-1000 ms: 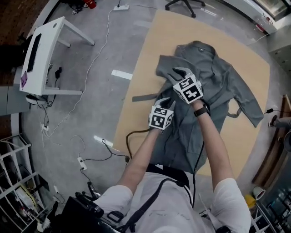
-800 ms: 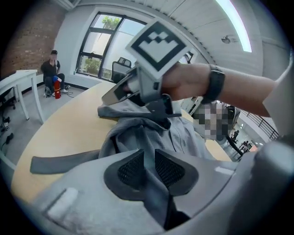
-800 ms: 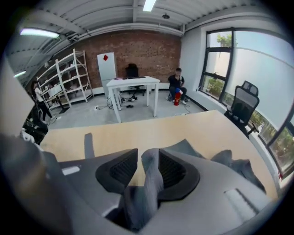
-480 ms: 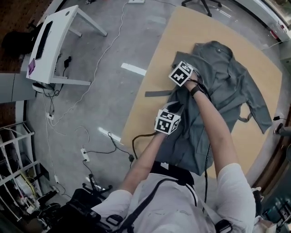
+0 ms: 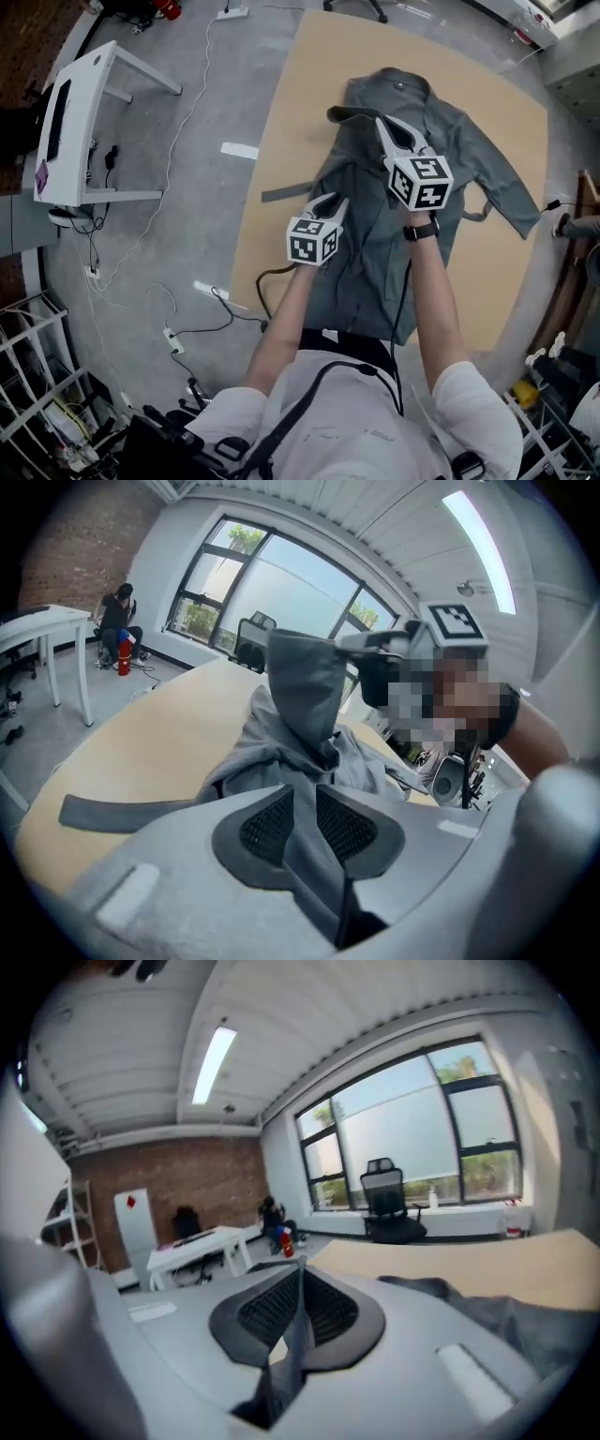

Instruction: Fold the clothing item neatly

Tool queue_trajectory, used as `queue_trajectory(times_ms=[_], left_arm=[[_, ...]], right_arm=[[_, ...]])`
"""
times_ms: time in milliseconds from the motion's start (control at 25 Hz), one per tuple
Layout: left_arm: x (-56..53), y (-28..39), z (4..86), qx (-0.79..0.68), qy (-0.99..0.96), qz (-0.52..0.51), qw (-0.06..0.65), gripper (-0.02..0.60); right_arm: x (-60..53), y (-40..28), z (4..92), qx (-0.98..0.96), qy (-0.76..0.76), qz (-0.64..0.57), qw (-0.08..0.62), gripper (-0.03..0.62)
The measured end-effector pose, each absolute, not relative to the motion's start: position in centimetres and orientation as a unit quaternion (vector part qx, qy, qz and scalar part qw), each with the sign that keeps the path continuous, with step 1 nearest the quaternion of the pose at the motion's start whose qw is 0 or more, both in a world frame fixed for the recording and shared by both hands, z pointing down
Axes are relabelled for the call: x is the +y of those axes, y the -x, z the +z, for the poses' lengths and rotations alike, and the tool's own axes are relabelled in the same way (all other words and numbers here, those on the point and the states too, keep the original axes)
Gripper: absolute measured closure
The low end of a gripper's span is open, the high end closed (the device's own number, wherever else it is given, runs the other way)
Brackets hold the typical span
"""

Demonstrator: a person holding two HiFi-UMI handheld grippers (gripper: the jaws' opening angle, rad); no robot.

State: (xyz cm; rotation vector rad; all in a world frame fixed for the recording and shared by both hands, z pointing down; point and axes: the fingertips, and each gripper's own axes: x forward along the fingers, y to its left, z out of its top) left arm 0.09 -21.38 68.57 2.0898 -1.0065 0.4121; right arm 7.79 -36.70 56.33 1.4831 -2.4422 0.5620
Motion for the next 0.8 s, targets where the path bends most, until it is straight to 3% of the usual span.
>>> queue_trajectory(times_ms=[160,320,560,640,800], left_arm=[[-21.5,-1.1,68.5,-0.390,-0.820,0.159,0.387,0.502],[-21.4,-2.8,68.0,-0.380,-0.825,0.158,0.388,0.502],[-20.6,-5.6,68.0,-0.360,-0.834,0.172,0.382,0.502],[-20.4,-6.2,68.1,-0.355,-0.835,0.175,0.381,0.502],[-19.9,-7.0,67.7,-0.348,-0.840,0.181,0.374,0.502]], right_arm=[[-33.6,-18.7,54.6,-0.756,-0.607,0.245,-0.027,0.576],[-29.4,-28.0,57.0,-0.654,-0.683,0.302,-0.123,0.577],[-23.0,-36.2,64.8,-0.487,-0.737,0.395,-0.251,0.579],[-21.4,-36.3,67.2,-0.479,-0.744,0.412,-0.217,0.580],[-18.5,-35.3,70.5,-0.491,-0.760,0.422,-0.060,0.540]])
